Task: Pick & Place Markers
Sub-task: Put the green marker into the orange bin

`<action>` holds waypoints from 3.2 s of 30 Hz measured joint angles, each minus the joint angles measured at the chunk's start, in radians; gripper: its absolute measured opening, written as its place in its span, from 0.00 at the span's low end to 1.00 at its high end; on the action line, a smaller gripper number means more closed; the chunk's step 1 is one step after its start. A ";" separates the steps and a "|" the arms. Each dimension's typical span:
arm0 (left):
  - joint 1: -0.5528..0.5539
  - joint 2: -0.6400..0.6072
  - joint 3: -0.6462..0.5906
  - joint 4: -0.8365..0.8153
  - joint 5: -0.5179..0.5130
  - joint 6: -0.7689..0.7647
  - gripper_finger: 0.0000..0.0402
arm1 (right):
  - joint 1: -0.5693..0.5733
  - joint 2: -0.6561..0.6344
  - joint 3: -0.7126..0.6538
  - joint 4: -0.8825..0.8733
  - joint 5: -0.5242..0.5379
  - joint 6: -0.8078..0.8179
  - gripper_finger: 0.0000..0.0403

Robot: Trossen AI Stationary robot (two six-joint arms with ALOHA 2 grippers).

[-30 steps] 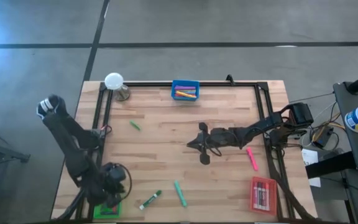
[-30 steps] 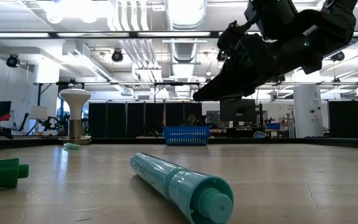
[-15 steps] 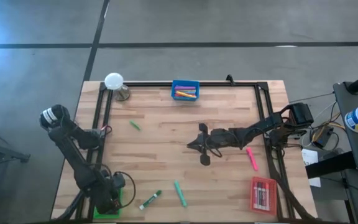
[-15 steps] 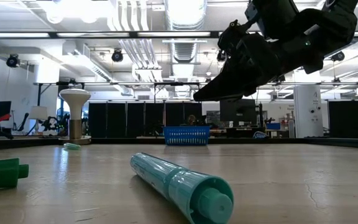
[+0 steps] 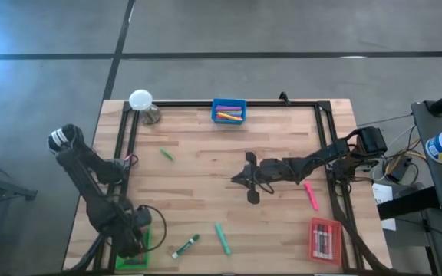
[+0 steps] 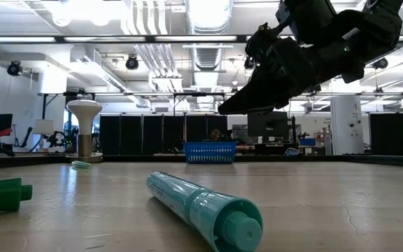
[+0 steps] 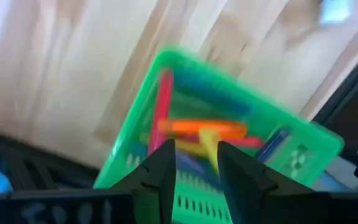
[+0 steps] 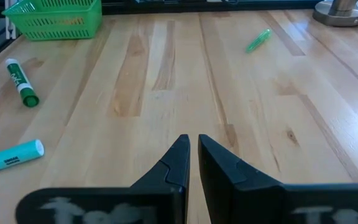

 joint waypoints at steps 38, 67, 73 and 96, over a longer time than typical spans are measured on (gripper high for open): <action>0.276 0.343 0.262 0.144 -0.131 0.389 0.28 | 0.252 -0.003 -0.001 -0.066 0.237 0.042 0.07; 0.313 0.650 0.525 0.013 -0.107 0.379 0.28 | 0.252 -0.004 -0.001 -0.083 0.235 -0.030 0.07; 0.313 0.638 0.428 0.097 -0.064 0.388 0.28 | 0.252 -0.004 -0.001 -0.083 0.235 -0.029 0.07; 0.343 0.236 0.013 0.483 -0.425 0.692 0.12 | 0.260 -0.121 -0.115 -0.020 0.325 -0.020 0.07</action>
